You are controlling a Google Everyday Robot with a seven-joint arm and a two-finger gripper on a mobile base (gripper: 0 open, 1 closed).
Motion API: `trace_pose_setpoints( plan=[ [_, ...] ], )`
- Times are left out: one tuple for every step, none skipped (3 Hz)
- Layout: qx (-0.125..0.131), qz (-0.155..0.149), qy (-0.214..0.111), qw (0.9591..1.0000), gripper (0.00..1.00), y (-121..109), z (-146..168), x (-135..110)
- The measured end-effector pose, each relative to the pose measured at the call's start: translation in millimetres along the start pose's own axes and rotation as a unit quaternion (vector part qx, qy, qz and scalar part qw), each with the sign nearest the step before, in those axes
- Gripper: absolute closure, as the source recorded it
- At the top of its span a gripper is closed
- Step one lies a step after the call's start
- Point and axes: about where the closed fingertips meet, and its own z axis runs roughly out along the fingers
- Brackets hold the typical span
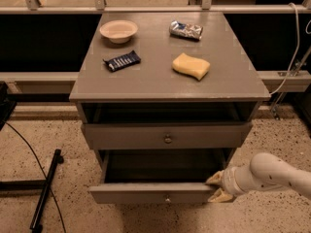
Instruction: Open middle drawer
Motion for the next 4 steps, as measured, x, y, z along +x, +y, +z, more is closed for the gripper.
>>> trace_pose_setpoints(
  plan=[
    [-0.001,0.0,-0.001,1.0,0.14,0,1,-1],
    [-0.002,-0.001,-0.002,1.0,0.0,1,3,-1],
    [-0.007,-0.003,0.003,1.0,0.0,2,5,-5],
    [0.0,-0.009,0.021,0.9997,0.0,-5,-6,-18]
  ],
)
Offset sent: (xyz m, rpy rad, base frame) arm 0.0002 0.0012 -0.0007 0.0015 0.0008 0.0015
